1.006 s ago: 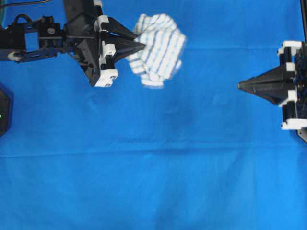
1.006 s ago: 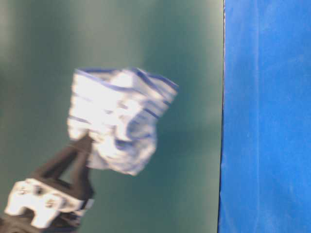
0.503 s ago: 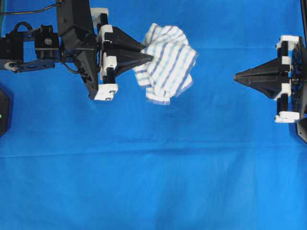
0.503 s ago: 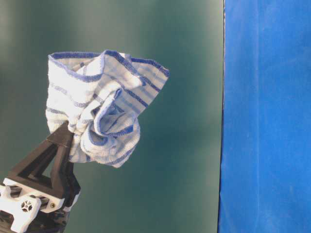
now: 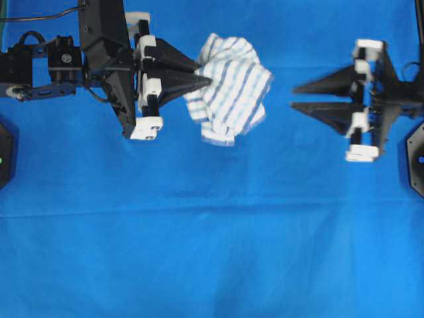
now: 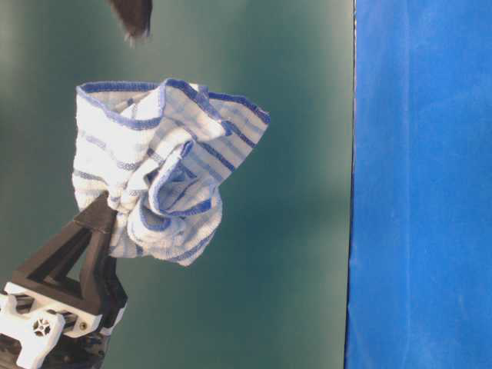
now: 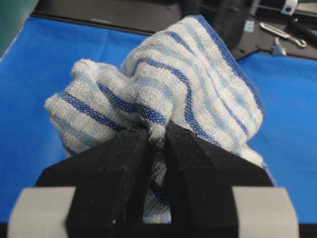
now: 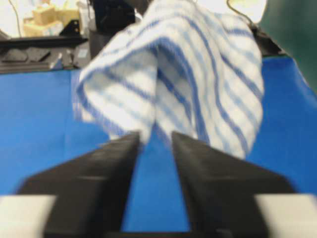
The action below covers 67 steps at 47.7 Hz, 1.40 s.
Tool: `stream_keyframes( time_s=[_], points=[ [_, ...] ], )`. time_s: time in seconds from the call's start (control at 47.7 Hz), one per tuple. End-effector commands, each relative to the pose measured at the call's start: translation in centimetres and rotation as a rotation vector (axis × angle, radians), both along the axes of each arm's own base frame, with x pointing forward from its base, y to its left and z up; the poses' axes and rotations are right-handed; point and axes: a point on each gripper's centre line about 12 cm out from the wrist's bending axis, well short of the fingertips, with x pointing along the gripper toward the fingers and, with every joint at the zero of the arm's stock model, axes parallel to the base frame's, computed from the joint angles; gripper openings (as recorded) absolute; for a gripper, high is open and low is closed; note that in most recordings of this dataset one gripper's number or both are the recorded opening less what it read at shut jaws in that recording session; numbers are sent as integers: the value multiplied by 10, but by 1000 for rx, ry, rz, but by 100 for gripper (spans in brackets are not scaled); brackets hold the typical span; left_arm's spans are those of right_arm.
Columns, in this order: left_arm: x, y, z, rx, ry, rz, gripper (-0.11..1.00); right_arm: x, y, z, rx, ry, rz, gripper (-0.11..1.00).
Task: Hand over the towel.
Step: 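Move the right gripper to the towel and grasp it beside the left gripper, then open the left gripper and retract it, leaving the towel in the right gripper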
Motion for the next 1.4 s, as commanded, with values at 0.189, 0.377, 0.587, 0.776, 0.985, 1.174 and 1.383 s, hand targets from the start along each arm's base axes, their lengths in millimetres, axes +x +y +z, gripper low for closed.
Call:
stream_keyframes(
  time_s=[0.189, 0.377, 0.587, 0.776, 0.985, 1.174, 1.383],
  points=[
    [0, -2, 14, 8, -42, -5, 6, 63, -2, 12, 8, -36, 14, 73],
    [0, -2, 14, 7, -47, -5, 6, 100, -6, 9, 36, -18, 13, 73],
    [0, -3, 15, 10, -56, -9, 6, 125, -8, 9, 38, -6, 14, 73],
    [0, -6, 16, 10, -58, -17, 6, 127, -10, 9, 37, -1, 10, 73],
    [1, -7, 16, 12, -63, -19, 6, 127, -9, 6, 24, 21, 12, 51],
    [1, -7, 18, 17, -78, -19, 6, 126, -9, 7, 21, 30, 13, 19],
    [5, -6, 19, 57, -80, -23, 6, 122, -9, 8, 22, 39, 13, 19]
  ],
)
